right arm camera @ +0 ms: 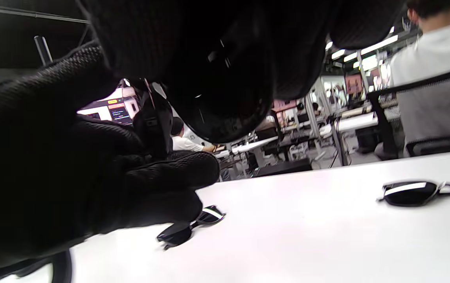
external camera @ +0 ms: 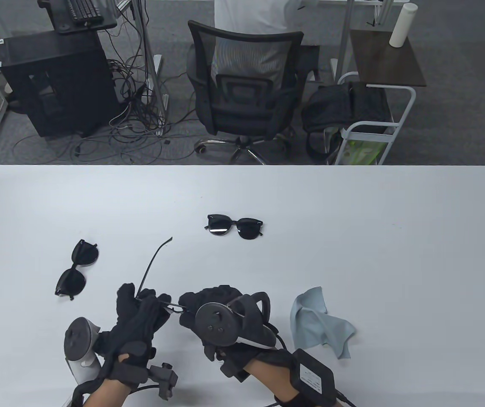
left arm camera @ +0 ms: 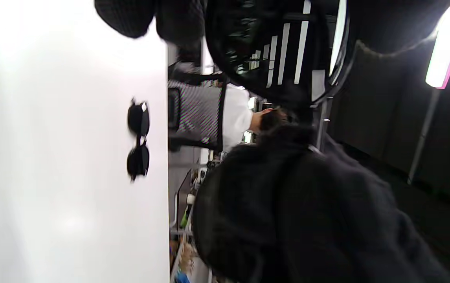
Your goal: Dust sunglasses
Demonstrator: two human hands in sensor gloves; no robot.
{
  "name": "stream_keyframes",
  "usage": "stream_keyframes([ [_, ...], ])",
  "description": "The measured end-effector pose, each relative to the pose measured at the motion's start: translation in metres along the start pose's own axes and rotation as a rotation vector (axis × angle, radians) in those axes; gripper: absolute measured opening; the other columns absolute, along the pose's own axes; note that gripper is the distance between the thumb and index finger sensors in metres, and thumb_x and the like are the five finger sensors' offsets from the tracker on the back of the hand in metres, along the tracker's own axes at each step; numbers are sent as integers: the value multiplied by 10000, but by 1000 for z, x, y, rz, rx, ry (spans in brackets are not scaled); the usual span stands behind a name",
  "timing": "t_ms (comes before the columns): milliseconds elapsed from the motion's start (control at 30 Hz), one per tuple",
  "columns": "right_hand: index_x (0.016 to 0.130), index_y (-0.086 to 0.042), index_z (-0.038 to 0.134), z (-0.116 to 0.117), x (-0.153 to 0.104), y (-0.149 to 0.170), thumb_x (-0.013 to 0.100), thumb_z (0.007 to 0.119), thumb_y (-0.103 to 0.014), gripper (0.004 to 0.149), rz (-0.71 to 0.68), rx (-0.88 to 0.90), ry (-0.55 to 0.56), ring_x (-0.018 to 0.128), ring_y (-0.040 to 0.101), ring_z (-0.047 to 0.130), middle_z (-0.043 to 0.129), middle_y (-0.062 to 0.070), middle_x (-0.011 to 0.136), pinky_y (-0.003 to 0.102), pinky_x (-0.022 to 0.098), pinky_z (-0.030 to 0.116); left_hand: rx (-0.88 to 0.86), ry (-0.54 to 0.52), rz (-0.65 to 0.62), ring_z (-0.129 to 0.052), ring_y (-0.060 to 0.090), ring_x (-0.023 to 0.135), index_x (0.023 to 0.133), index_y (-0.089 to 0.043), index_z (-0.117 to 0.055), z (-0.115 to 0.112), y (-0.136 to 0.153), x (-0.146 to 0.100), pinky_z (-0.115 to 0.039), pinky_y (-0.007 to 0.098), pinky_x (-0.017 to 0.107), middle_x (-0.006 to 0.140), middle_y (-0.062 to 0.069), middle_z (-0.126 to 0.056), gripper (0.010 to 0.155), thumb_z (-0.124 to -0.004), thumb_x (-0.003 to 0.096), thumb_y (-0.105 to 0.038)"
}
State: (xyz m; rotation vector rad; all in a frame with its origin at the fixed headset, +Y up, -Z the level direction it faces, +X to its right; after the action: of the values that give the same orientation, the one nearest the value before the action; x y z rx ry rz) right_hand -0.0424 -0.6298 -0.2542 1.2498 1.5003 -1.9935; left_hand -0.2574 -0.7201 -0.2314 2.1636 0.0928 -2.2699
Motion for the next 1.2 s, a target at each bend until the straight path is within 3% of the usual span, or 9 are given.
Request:
stream_keyframes([
  [100, 827, -204, 780, -2, 0, 8, 455, 717, -393, 422, -15, 138, -56, 899, 511, 543, 581, 216, 1019, 646, 641, 451, 87, -5, -107, -454, 377, 1056, 1089, -368, -201, 2, -9, 0, -571, 541, 724, 1143, 82, -253, 838, -690, 468, -647],
  [233, 828, -213, 769, -6, 0, 15, 461, 702, -390, 413, -27, 206, -67, 920, 529, 443, 484, 204, 1058, 653, 644, 400, 63, 62, -115, -571, 336, 1040, 1076, -273, -458, -3, -10, 1, -623, 509, 719, 1133, 69, -446, 756, -694, 460, -642],
  [367, 822, -220, 777, -7, 0, 23, 461, 706, -402, 411, -24, 235, -78, 925, 533, 418, 457, 193, 1071, 654, 649, 390, 33, 84, -95, -858, 271, 894, 986, -269, -667, -3, -8, 4, -784, 449, 630, 1019, 39, -734, 676, -757, 424, -633],
  [433, 804, -245, 794, -7, 1, 26, 453, 724, -422, 399, -14, 233, -61, 922, 532, 435, 470, 179, 1071, 652, 650, 403, -9, 101, -85, -1047, 186, 669, 877, -294, -800, -2, -7, 5, -913, 373, 472, 840, -17, -929, 575, -801, 404, -620],
  [733, 837, -282, 762, -14, -4, 24, 408, 817, -469, 471, 19, 130, 120, 842, 401, 768, 743, 96, 963, 563, 618, 669, -129, 54, 44, -1122, 148, 515, 849, -252, -828, 1, 2, 4, -976, 306, 356, 751, 3, -987, 539, -826, 414, -571],
  [833, 946, -237, 637, -17, -9, 9, 377, 846, -521, 670, -57, 29, 122, 884, 418, 717, 685, 109, 1011, 575, 643, 638, -118, -2, 78, -1126, 156, 501, 850, -238, -825, 6, 5, 5, -979, 304, 347, 746, 19, -986, 523, -816, 432, -553],
  [967, 1004, -147, 536, -2, -15, -15, 320, 894, -546, 869, -103, -333, 72, 914, 453, 660, 624, 167, 1040, 609, 655, 598, -128, -21, 107, -1123, 158, 505, 872, -222, -800, 6, 6, 4, -976, 306, 350, 749, 28, -980, 539, -804, 444, -548],
  [1067, 982, -143, 572, 12, -17, -27, 301, 906, -537, 854, -121, -579, 125, 861, 386, 776, 736, 128, 979, 557, 635, 675, -105, -15, 106, -1120, 169, 506, 872, -216, -801, 4, 5, 3, -974, 311, 349, 751, 34, -977, 536, -804, 447, -542],
  [1200, 952, -163, 631, 15, -14, -24, 296, 926, -510, 799, -108, -569, 105, 792, 364, 861, 806, 103, 927, 537, 589, 742, -92, 9, 118, -1116, 184, 519, 874, -212, -800, 1, 6, 4, -970, 321, 356, 761, 44, -972, 534, -801, 451, -537],
])
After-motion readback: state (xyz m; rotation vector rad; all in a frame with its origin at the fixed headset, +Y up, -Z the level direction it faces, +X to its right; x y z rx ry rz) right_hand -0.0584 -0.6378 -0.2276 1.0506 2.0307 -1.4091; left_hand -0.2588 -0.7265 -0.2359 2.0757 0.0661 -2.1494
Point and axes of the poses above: the tracker on the back of each hand, its own y axis roughly to the little-finger side, its own x axis roughly from the wrist to the fingertips, z = x × y, the point moved 1 cm from there along x, roughly from the wrist to the fingertips
